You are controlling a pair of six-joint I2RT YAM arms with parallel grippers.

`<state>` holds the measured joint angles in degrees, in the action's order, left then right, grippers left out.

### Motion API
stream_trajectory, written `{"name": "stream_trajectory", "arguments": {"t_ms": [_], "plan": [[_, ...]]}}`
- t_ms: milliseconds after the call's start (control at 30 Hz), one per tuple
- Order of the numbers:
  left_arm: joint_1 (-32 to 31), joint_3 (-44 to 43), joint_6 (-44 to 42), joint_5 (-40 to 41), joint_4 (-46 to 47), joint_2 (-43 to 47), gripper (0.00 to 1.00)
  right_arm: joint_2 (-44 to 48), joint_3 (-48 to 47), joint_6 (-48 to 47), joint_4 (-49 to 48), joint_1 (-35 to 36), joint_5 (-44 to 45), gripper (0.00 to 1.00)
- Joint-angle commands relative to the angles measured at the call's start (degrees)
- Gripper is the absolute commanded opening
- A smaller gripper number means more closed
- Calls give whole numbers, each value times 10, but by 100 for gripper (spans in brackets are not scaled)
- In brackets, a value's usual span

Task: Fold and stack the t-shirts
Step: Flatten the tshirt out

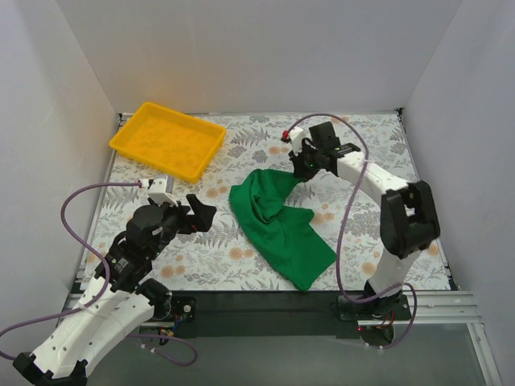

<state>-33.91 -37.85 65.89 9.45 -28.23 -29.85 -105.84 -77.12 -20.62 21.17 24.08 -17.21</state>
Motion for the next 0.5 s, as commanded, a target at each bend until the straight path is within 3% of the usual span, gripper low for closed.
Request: {"name": "stream_trajectory", "arguments": {"t_ms": [0,167,300,467], "plan": [[2,11,4,-34,14,-3,91,180,16,1,-43,-13,63,1],[2,28,27,-144,70,-56,89,294,39,0,-71,-38,123,1],[1,37,56,-222,115,-136,82,317,28,7,-77,-84,191,1],[-5,41,88,-286,168,-243,80,336,43,11,-97,-121,182,1]]}}
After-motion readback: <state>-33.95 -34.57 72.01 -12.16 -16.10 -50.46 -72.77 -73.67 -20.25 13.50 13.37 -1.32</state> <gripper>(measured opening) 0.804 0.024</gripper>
